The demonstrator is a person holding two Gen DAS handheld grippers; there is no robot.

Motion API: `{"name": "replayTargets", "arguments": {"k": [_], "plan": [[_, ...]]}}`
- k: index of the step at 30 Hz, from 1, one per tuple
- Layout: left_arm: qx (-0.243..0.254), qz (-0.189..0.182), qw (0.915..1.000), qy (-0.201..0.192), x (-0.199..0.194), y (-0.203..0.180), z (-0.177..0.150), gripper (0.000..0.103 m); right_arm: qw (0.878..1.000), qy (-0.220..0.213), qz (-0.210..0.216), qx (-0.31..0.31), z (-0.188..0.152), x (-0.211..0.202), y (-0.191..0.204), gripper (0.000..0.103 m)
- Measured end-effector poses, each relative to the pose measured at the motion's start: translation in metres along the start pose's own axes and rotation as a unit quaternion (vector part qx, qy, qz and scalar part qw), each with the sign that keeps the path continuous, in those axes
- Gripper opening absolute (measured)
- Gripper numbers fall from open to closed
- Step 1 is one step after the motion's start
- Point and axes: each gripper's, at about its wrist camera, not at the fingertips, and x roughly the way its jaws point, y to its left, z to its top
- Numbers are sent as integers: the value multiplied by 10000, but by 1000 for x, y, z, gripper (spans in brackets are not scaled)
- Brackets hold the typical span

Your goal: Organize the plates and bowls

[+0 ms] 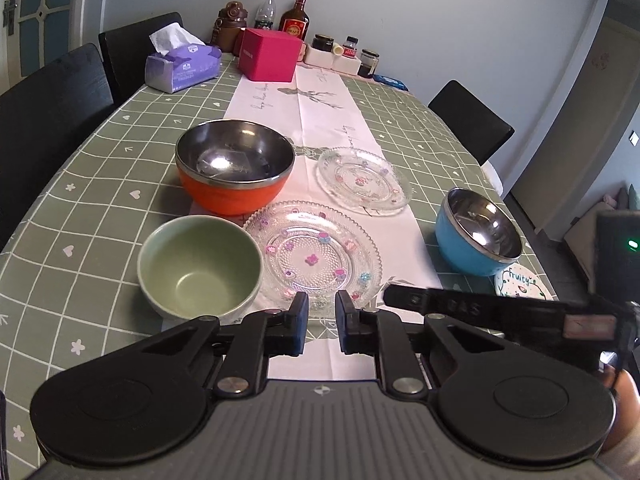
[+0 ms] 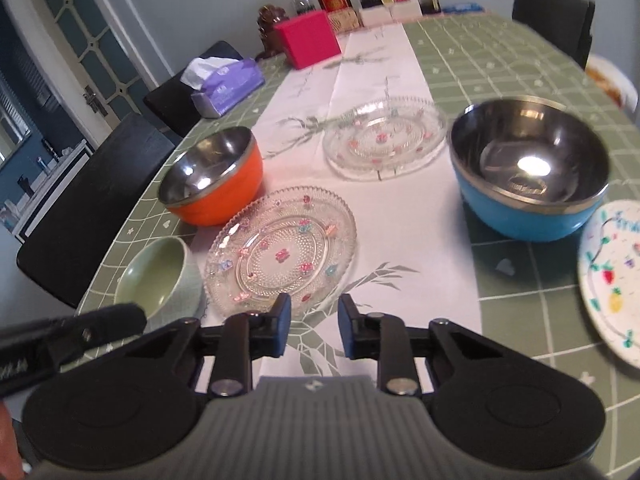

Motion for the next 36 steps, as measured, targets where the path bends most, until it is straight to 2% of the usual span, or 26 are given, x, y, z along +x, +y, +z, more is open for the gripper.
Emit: {"name": "replayTargets", "arguments": {"k": [4,15,19,23,30,36], "plan": [[-11,42,10000,5,1,0,0,20,9996,157,-57,242,7,24,-10,21],[54,90,9999,77,3,-2,-5,20,9881,380,515,1399,10,44,-42,7],[60,63,9999,95,1,-2,-9,20,9923,297,301,1168,9,36,-39,6],[123,7,9998,130,3,-5,-14,20,9916,395,53,1230,2,19,-48,5],[-32,-173,9993,318,29,-13,-30,20,9931,579,-354,958,-12,-14,-64,4],[-38,-126,9998,128,53,-18,-33,20,9951,601,-445,644,-18,-27,-69,4]]}}
